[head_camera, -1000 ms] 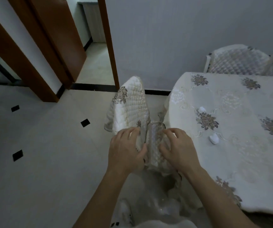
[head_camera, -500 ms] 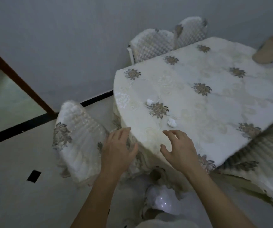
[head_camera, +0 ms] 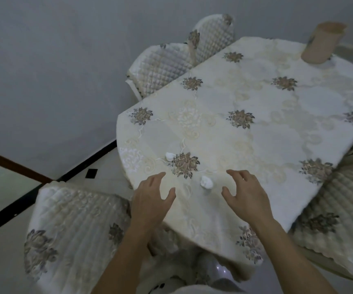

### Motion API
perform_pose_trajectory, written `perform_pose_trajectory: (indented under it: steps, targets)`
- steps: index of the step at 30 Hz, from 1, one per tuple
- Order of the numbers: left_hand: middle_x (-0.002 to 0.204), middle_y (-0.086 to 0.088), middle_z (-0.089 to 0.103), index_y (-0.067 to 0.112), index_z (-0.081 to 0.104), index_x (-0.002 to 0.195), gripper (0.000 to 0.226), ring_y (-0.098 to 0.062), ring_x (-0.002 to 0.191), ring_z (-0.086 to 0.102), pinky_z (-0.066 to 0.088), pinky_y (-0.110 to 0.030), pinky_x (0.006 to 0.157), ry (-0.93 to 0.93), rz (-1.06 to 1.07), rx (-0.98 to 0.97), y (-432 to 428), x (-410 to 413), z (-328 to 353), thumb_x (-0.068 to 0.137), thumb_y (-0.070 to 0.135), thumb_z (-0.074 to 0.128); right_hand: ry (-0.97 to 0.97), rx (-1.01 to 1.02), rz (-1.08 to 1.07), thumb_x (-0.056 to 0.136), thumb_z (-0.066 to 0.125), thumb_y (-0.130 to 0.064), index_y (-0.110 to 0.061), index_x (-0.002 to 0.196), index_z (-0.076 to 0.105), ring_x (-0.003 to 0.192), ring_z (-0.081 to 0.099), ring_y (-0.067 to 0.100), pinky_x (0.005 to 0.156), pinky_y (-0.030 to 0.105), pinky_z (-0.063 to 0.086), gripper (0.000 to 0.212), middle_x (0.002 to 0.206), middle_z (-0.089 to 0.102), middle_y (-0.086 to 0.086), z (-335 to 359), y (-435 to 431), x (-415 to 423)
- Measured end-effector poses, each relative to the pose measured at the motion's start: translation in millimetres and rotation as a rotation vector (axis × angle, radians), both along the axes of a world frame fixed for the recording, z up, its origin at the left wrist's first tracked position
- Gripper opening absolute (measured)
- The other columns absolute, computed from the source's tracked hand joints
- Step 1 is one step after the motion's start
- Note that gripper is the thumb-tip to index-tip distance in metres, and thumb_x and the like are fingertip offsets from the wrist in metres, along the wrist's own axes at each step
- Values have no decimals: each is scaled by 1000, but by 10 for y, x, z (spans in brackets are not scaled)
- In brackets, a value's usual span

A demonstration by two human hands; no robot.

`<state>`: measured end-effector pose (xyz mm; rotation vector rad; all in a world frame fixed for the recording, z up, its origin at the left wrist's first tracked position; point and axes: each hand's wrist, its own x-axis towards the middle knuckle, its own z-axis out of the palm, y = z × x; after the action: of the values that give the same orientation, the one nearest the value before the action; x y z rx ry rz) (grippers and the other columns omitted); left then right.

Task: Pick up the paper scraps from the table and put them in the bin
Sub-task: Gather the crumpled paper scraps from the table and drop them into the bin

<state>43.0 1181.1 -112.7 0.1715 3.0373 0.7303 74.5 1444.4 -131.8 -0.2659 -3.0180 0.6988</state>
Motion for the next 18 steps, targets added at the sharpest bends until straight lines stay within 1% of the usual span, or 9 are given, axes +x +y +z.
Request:
perform_pose_trajectory:
  steps: [2,8,10,13,16,18]
  targets:
    - [131,3,61,24,53,135,63,-22,118,55,48,-43,97,-30,2,4,-22,-183,-86,84,59,42,-21,-13,6,90,63,-38,-21,137,55,115,55,28,79,40,54,51,130,59,4,-85,5,-117]
    - [134,-1,58,21,52,136,56,-25,123,51,45,-46,101,-153,4,76,-138,-731,-449,87,48,56,-126,-18,32,91,62,-42,-22,136,55,108,57,27,76,38,53,51,121,61,4,-382,-72,-378]
    - [133,-3,58,18,53,135,52,-28,122,51,45,-47,100,-173,-4,74,-147,-890,-573,88,40,63,-166,-9,34,90,62,-45,-23,136,54,107,56,27,74,37,52,51,119,61,4,-494,-110,-464]
    - [130,-6,59,17,55,132,51,-30,115,54,48,-48,94,-171,-36,54,-186,-1128,-750,86,36,67,-221,7,33,89,63,-49,-25,136,54,107,56,26,72,33,48,53,120,60,2,-653,-169,-568]
    - [130,-6,54,18,53,133,54,-29,112,55,50,-44,89,-166,-63,47,-230,-1361,-911,84,32,72,-273,0,18,88,63,-53,-27,137,53,110,55,24,75,34,50,57,124,58,0,-791,-205,-614]
    - [134,-6,51,19,49,137,61,-29,117,51,48,-43,91,-167,-85,49,-225,-1484,-1006,82,31,74,-296,-17,-5,86,65,-56,-27,137,53,109,55,24,75,36,53,59,124,58,0,-873,-237,-621]
